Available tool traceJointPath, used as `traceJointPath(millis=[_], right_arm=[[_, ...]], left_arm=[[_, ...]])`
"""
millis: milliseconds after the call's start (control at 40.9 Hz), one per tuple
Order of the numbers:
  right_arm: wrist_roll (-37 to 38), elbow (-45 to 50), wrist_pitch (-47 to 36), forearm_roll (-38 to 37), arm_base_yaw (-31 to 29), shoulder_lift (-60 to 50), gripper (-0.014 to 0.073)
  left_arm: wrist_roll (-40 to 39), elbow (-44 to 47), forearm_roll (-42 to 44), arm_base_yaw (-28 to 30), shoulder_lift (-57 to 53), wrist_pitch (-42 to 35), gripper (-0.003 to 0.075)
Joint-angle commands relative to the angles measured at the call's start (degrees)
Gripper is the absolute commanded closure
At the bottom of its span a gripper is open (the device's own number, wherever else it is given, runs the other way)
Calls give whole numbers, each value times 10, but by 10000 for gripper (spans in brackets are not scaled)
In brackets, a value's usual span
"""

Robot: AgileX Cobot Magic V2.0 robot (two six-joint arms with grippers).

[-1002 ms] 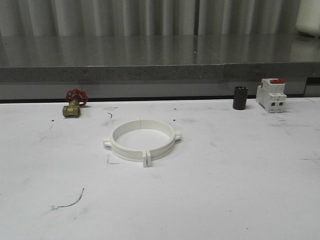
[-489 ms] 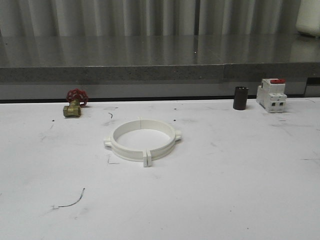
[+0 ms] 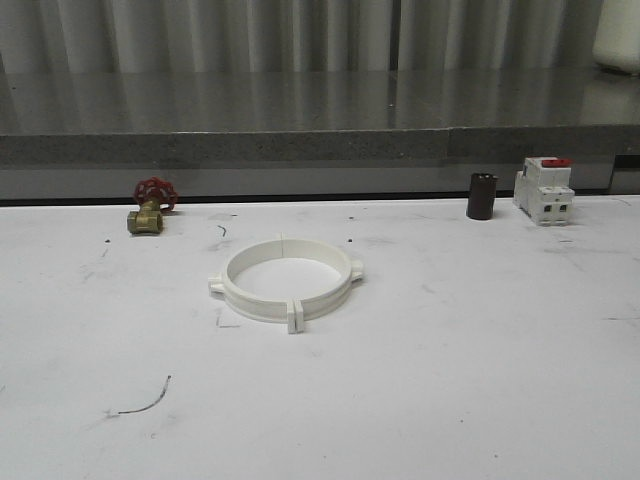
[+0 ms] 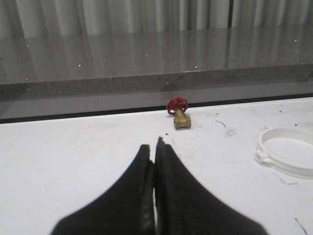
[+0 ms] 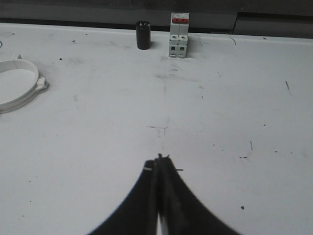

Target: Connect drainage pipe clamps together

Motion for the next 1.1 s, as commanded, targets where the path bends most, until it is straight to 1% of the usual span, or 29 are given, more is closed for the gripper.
traceJointPath(millis=[0, 73, 122, 1075], right_arm=[[-3, -15, -43, -13, -3, 6, 657], [-3, -15, -43, -13, -3, 6, 657], [-3, -15, -43, -13, -3, 6, 657], [-3, -15, -43, -13, -3, 6, 657]], left_arm=[[0, -2, -6, 6, -12, -45, 741], [0, 13, -6, 6, -12, -53, 741], [0, 12, -6, 6, -12, -34, 741], [0, 12, -6, 6, -12, -34, 741]])
